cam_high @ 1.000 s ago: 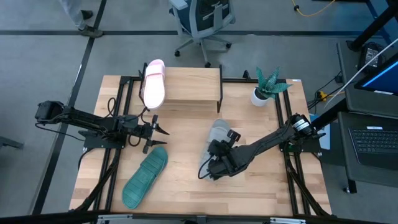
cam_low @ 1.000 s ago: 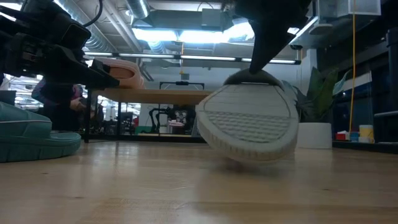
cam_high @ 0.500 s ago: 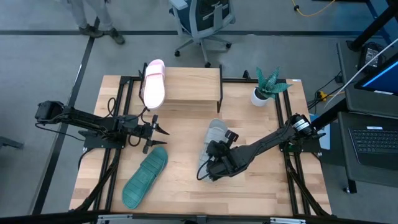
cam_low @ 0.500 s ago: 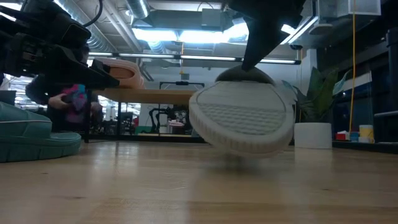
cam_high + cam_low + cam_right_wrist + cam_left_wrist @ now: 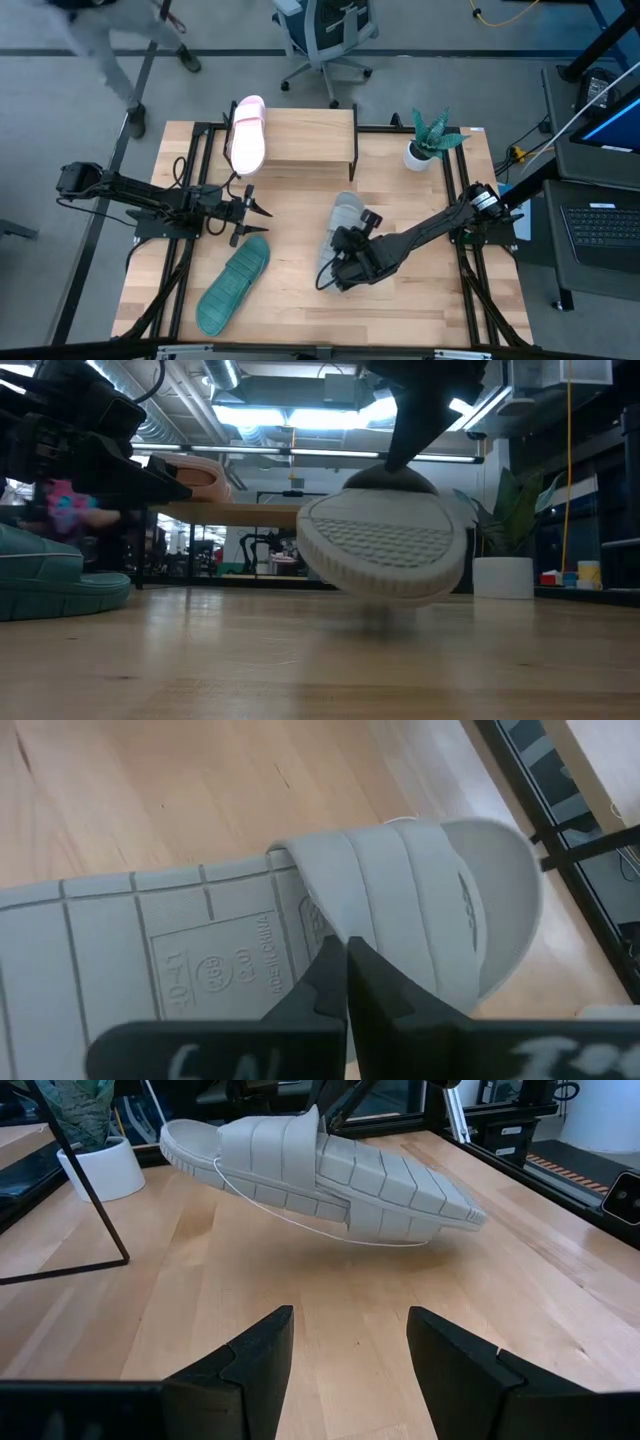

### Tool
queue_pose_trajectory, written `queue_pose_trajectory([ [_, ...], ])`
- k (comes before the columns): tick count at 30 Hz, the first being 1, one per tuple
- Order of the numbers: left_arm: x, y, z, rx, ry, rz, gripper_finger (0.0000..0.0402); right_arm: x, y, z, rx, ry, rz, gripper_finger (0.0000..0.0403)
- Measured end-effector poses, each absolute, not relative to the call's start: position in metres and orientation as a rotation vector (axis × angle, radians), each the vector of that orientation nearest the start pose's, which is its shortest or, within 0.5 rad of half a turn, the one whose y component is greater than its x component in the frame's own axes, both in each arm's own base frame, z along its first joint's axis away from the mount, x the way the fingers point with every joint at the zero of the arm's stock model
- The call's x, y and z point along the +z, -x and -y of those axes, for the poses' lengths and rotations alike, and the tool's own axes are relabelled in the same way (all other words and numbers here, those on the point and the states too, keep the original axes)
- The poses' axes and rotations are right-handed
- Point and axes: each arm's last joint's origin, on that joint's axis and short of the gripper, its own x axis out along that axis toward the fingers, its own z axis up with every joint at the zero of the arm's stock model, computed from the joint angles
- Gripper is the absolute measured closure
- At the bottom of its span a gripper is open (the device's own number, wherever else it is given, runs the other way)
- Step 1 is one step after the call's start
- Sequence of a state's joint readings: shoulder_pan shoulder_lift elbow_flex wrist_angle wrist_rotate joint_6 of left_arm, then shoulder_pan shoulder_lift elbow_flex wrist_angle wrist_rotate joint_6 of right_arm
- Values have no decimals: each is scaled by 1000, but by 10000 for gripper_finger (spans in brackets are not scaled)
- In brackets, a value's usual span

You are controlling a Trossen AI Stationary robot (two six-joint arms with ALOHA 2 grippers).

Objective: Pick and place slides into the shelf
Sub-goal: Put the gray pair of slides on the shelf

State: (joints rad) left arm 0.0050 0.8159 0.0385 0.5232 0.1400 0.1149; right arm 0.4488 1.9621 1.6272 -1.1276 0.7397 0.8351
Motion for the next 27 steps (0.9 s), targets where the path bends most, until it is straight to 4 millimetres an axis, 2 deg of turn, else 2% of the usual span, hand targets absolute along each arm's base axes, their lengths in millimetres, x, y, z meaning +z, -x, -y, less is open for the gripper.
queue_pose_trajectory([
  [4, 142, -149, 3, -149, -96, -246, 211, 238, -355, -149, -667, 103, -970, 402],
  [16, 142, -149, 3, -149, -95, -246, 211, 272, -366, -150, -631, 220, -879, 402],
  [22, 142, -149, 3, -149, -94, -246, 211, 295, -376, -138, -607, 284, -861, 402],
  [27, 142, -149, 3, -149, -92, -246, 211, 316, -385, -121, -590, 339, -856, 402],
])
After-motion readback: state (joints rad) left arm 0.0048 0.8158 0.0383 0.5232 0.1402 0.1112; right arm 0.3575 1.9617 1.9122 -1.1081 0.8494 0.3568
